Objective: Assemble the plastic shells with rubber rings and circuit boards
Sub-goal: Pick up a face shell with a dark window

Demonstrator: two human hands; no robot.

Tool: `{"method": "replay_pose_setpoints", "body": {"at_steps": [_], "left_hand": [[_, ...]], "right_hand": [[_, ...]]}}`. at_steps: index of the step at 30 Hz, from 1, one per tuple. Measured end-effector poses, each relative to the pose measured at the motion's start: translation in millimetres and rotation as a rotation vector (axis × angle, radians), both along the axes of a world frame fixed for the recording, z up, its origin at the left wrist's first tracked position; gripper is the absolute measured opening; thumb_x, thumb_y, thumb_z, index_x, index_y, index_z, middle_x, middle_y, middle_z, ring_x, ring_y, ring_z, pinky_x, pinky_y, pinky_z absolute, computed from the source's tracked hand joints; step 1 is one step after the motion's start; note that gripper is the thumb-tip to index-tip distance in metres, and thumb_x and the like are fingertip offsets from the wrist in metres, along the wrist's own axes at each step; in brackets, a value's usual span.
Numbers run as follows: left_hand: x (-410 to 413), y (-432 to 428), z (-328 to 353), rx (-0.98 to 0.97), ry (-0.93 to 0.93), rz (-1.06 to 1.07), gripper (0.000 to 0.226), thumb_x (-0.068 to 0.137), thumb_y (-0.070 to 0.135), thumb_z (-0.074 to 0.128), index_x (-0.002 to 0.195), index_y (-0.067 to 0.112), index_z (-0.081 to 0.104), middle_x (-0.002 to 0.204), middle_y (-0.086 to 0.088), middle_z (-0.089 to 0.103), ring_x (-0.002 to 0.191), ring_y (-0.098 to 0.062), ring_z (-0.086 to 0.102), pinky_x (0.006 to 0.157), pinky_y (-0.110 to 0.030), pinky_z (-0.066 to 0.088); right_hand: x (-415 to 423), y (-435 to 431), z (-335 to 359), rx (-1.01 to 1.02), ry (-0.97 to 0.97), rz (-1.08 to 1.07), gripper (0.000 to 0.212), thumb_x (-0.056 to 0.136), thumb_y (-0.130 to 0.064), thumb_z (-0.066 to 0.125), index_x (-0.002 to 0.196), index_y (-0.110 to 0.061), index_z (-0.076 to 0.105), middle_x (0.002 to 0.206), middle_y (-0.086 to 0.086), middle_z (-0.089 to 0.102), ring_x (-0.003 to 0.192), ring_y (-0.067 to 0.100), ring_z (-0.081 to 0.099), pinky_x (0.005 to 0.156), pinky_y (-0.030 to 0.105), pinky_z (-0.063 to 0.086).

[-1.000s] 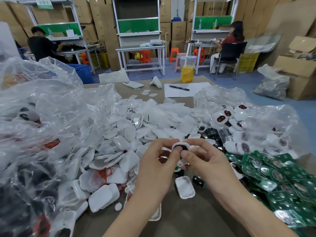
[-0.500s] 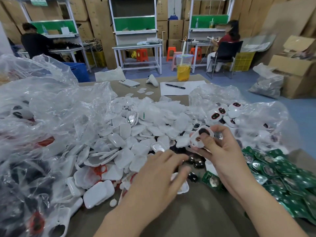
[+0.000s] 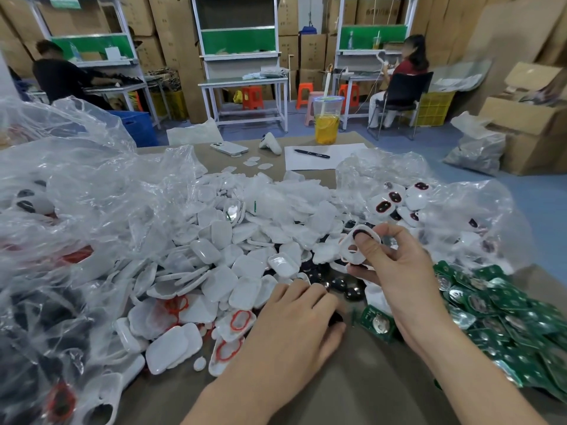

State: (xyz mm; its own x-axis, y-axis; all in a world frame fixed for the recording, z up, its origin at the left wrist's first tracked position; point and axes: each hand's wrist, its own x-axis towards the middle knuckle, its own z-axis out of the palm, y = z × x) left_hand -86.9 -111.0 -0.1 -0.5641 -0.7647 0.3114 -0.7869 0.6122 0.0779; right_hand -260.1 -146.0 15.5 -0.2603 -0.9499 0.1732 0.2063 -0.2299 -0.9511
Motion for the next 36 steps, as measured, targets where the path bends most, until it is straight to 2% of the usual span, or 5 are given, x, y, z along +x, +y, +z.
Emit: {"method": "replay_pose_setpoints", "body": {"at_steps": [6, 12, 18, 29, 36], "left_hand": [[0, 0, 0, -0.014, 0.022, -0.021, 0.024, 0.097, 0.039, 0.047, 0.116, 0.033, 0.059, 0.102, 0.016, 0.060, 0.099, -0.013, 0.055, 0.088, -0.032, 0.048], [3, 0, -4, -0.028, 0.058, 0.009, 0.031, 0.095, 0.039, 0.048, 0.126, 0.034, 0.054, 0.106, 0.015, 0.058, 0.103, -0.012, 0.055, 0.090, -0.029, 0.046], [0, 2, -4, -0.009, 0.097, -0.005, 0.038, 0.096, 0.035, 0.046, 0.134, 0.031, 0.053, 0.118, 0.014, 0.059, 0.109, -0.012, 0.054, 0.094, -0.030, 0.048], [-6, 3, -8, -0.053, 0.085, -0.029, 0.031, 0.097, 0.040, 0.045, 0.121, 0.030, 0.062, 0.112, 0.016, 0.063, 0.104, -0.010, 0.058, 0.090, -0.029, 0.048], [-6, 1, -8, -0.009, 0.132, -0.019, 0.034, 0.094, 0.040, 0.047, 0.123, 0.031, 0.061, 0.114, 0.016, 0.063, 0.106, -0.011, 0.058, 0.092, -0.028, 0.040]], "right_hand": [[-2, 1, 0, -0.020, 0.098, 0.009, 0.014, 0.094, -0.022, 0.068, 0.098, -0.035, 0.071, 0.089, 0.014, 0.072, 0.082, 0.035, 0.072, 0.066, 0.029, 0.060], [-7, 0, 3, -0.003, -0.045, -0.064, 0.012, 0.092, -0.018, 0.071, 0.087, -0.029, 0.070, 0.084, 0.009, 0.076, 0.076, 0.030, 0.076, 0.064, 0.024, 0.060], [-11, -1, 6, 0.000, -0.130, -0.117, 0.007, 0.093, -0.017, 0.069, 0.093, -0.020, 0.063, 0.085, 0.013, 0.075, 0.073, 0.031, 0.076, 0.067, 0.025, 0.060], [-13, -3, 5, 0.002, -0.155, -0.138, 0.009, 0.094, -0.018, 0.068, 0.094, -0.018, 0.059, 0.097, 0.016, 0.074, 0.075, 0.031, 0.076, 0.067, 0.024, 0.059], [-13, -2, 6, -0.011, -0.192, -0.173, 0.011, 0.095, -0.017, 0.068, 0.095, -0.017, 0.057, 0.087, 0.006, 0.075, 0.076, 0.031, 0.076, 0.067, 0.022, 0.058]]}}
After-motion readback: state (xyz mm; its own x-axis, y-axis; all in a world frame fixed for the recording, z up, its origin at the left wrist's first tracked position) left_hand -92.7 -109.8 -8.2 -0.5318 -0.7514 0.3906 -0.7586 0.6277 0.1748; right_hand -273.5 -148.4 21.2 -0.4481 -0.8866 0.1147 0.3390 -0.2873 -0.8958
